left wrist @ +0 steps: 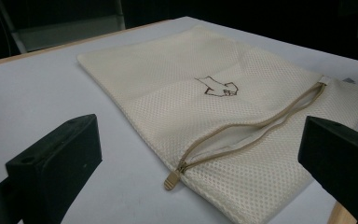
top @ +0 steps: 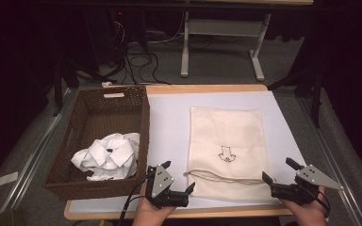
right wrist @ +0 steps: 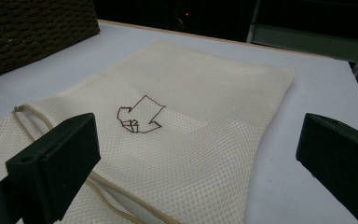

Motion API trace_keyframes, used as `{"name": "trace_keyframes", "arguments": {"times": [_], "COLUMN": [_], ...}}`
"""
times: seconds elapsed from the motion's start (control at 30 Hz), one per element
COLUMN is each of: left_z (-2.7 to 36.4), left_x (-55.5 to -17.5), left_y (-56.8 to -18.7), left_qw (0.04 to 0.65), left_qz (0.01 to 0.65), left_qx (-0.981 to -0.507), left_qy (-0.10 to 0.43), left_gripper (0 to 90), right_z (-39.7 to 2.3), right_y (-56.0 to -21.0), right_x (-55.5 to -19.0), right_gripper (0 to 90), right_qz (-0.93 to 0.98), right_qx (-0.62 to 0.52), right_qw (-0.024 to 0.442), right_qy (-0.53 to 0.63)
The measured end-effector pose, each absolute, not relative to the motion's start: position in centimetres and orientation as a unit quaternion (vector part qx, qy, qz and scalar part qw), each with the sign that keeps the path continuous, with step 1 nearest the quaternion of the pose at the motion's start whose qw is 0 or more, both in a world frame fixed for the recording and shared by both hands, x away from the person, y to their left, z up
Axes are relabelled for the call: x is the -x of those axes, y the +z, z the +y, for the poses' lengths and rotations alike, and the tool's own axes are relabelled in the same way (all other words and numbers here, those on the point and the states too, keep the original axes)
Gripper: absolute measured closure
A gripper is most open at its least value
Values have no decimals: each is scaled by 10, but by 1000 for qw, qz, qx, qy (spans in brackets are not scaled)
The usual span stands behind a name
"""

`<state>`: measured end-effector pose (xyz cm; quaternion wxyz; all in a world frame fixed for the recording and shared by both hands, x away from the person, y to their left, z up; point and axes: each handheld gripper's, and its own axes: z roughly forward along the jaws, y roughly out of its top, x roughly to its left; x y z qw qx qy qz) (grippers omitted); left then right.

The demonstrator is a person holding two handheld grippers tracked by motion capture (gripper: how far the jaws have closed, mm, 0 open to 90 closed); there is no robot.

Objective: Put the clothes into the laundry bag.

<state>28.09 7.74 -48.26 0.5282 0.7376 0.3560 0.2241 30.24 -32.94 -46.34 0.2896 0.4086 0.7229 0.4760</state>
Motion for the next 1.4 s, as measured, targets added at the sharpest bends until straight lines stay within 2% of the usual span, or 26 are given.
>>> {"name": "trace_keyframes", "arguments": {"times": [0.27, 0.4, 0.53, 0.83, 0.9, 0.97, 1.03, 1.07, 1.33, 1.4], "left_z": [75, 71, 65, 56, 55, 55, 54, 54, 50, 50], "left_x": [-284, -289, -294, -298, -299, -299, -298, -297, -297, -297], "left_y": [-488, -494, -500, -516, -520, -521, -522, -523, -527, -527], "left_qw": [526, 515, 502, 474, 468, 466, 459, 457, 444, 440], "left_qz": [357, 359, 366, 376, 379, 378, 382, 383, 400, 395], "left_qx": [-745, -762, -775, -792, -795, -797, -800, -800, -799, -803], "left_qy": [201, 157, 116, 84, 75, 71, 65, 70, 67, 69], "left_gripper": [7, 16, 63, 168, 216, 306, 410, 490, 639, 715], "right_z": [-330, -330, -329, -330, -330, -330, -330, -330, -330, -330], "right_y": [-465, -465, -466, -467, -467, -467, -467, -467, -467, -467], "right_x": [-304, -305, -305, -306, -305, -305, -305, -305, -305, -305], "right_gripper": [3, 3, 3, 4, 4, 4, 4, 4, 4, 4], "right_qz": [722, 724, 725, 727, 727, 726, 726, 726, 728, 728], "right_qx": [-412, -410, -410, -410, -409, -411, -412, -412, -414, -414], "right_qw": [284, 283, 280, 273, 274, 273, 273, 273, 270, 270], "right_qy": [478, 478, 479, 477, 478, 478, 478, 478, 476, 476]}}
